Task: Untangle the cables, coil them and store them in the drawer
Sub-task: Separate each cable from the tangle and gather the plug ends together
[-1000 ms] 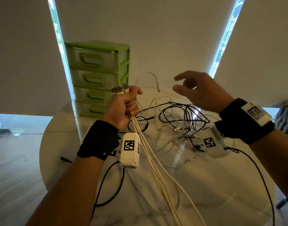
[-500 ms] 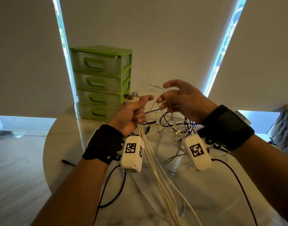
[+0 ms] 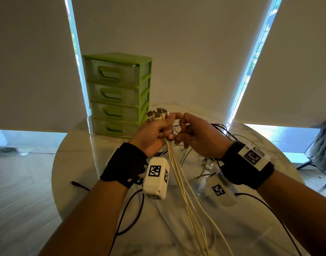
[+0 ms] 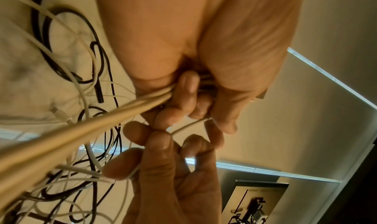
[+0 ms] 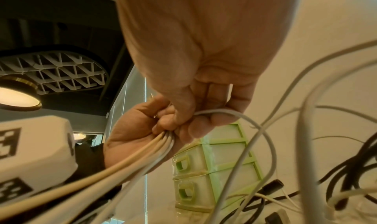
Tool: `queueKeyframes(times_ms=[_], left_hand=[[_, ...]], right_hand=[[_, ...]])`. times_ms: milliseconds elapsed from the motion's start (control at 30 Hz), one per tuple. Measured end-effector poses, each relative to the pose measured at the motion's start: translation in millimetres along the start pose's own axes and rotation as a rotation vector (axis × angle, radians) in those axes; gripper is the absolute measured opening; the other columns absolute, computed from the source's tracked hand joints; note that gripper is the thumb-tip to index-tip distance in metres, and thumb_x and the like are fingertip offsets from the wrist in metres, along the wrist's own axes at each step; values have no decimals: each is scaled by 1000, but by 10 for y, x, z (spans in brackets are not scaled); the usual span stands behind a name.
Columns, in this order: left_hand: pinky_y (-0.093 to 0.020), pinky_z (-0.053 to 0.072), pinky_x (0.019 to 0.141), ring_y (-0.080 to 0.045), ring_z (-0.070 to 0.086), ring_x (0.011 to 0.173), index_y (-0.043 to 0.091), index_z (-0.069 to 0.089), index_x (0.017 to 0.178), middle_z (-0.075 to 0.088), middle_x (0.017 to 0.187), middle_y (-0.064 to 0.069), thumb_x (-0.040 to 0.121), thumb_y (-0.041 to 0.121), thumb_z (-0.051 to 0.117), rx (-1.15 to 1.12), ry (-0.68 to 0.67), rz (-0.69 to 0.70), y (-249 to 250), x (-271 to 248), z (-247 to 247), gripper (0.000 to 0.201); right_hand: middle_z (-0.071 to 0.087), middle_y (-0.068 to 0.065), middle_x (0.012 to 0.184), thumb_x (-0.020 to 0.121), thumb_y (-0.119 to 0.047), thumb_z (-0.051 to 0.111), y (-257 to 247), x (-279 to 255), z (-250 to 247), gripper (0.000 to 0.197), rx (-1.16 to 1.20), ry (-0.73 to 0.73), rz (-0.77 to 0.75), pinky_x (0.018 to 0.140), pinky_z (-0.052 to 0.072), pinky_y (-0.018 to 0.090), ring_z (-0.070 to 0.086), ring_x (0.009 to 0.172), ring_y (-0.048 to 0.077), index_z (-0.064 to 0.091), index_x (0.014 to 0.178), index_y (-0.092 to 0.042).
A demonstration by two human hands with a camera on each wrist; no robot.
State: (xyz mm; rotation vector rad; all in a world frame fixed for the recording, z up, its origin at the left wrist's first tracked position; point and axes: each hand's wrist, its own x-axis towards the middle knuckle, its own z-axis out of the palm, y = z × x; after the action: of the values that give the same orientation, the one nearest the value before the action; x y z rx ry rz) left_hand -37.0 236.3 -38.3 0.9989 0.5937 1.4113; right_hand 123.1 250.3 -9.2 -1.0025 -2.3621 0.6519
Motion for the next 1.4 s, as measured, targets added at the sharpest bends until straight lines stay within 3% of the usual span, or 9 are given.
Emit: queueKeyframes(times_ms=[333,467,700,800,967,1100,1200,1300,1400], left_hand=[[-34,57,67,-13,62,64,17,60,75,62,68,1,90,36,48,-258,67,92,148,-15,-79,27],[-18,41,48,-5,35,38,19,50,78,36,47,8,98,40,39,-511,99,220,279,0,-204,31],[-15,18,32,-1,20,33,17,61,94,28,43,11,98,17,48,6,238,194,207,41,-211,14],[-15,15,36,-2,18,35,23,73,86,28,47,10,92,2,53,297,142,117,58,-21,-14,30],[-14,16,38,-2,21,36,24,74,65,32,52,4,84,14,55,270,-98,33,0,-98,132,28],[-13,19,37,-1,24,36,14,72,78,46,54,4,90,12,58,254,-82,120,34,-116,120,19],[-12,19,35,-1,23,34,10,60,82,56,52,5,96,8,51,227,88,185,54,-86,162,17],[-13,20,34,-1,23,33,11,60,84,61,61,2,98,11,50,149,221,244,120,-37,71,17],[-15,21,34,-1,25,35,16,61,78,60,60,5,97,18,53,82,427,281,200,13,-62,21]], right_hand=[[51,-10,66,87,-34,67,210,-19,-215,18,-172,-90,53,57,40,17,44,56,5,54,83,-23],[51,-10,70,93,-27,59,470,-27,-500,26,-425,-167,206,59,33,19,49,66,12,50,69,-29],[65,-3,76,86,-26,69,23,-26,-693,8,-131,270,-18,68,52,28,62,70,15,68,82,-19],[71,0,76,84,-17,71,-354,-44,-592,1,65,247,-177,74,58,35,68,70,17,71,85,-16],[68,-6,84,80,-6,73,-652,-24,-429,11,90,352,-405,77,53,18,67,79,4,72,87,-14],[68,4,92,83,-16,72,-523,-7,-465,28,183,330,-295,81,56,26,68,85,13,66,111,-13],[65,-8,91,82,-39,67,-325,-85,-422,53,-11,-6,-36,70,53,21,66,78,5,51,131,-24],[61,-15,63,95,-34,56,-71,-241,-310,12,-135,-154,21,58,42,13,56,57,0,65,89,-30],[59,-4,60,97,-33,53,189,-360,-408,33,-294,2,68,54,39,13,50,55,8,65,70,-18]])
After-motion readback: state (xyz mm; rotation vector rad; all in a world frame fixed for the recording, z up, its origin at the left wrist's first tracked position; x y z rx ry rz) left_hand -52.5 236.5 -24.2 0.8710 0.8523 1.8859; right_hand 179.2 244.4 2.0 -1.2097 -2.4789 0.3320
